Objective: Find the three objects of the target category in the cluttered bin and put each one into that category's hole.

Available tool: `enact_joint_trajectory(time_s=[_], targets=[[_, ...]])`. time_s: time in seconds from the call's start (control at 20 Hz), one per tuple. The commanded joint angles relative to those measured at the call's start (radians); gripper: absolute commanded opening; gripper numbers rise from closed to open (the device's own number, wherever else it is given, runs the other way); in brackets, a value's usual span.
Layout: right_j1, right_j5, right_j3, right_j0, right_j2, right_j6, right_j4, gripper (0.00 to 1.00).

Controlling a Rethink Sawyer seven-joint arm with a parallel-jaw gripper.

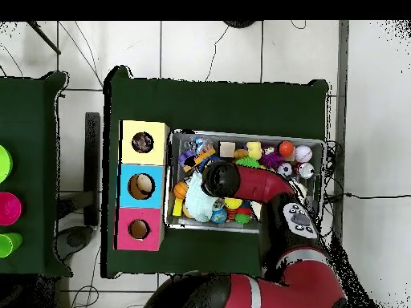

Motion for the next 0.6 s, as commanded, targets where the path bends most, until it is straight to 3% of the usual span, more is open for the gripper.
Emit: enact_joint_trajectory(time_s=[0.05,0.35,0.6], targets=[[0.019,0.068,0.232,0.024,0.07,0.217,0.116,0.0],[-0.1,0.147,0.303,0.103,0.036,0.254,0.221,0.0],[-0.124,0.187,0.3,0.128,0.021,0.229,0.27,0.0]])
